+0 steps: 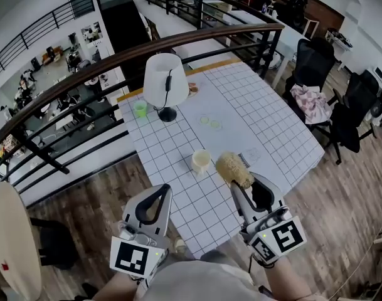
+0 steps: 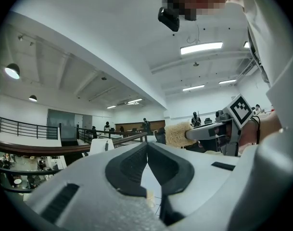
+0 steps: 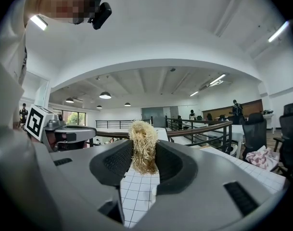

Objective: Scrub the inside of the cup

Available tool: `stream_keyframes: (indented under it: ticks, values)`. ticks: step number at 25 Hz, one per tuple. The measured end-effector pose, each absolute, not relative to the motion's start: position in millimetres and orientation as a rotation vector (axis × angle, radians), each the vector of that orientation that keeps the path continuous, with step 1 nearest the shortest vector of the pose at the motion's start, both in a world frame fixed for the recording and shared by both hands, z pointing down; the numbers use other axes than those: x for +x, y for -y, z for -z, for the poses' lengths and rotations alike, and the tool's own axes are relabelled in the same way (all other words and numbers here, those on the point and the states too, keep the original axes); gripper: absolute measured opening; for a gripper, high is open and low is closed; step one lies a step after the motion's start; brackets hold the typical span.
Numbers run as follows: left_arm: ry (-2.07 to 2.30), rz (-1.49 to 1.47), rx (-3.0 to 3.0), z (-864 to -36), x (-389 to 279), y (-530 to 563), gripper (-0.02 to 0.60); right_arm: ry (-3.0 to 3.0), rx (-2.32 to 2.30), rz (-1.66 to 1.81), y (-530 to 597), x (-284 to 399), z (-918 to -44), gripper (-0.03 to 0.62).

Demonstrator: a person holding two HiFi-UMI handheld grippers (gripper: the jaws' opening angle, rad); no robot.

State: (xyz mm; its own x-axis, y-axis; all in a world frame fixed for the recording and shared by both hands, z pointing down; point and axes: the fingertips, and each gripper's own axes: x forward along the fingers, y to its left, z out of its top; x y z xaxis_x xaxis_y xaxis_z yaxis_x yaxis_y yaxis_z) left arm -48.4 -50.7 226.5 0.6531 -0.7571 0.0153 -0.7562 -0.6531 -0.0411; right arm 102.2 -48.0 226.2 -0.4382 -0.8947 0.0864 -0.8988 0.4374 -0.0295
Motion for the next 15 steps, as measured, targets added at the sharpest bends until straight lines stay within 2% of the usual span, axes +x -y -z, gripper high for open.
stream_keyframes:
  ticks: [12,14,15]
  values:
    - [-1.226,0.111,-2.749,-257,-2,78,0.015,2.581,1.616,-0.129,92,121,-263,0.138]
    - [-1.234,0.161,-2.788,-275,6,88,0.030,2.569,1.623,-0.138,102,124,-273,0.138]
    - [-1.235,0.167,-2.796,-284,10,93,0.062,2.564,1.621,-0.148,106,124,-280,0.138]
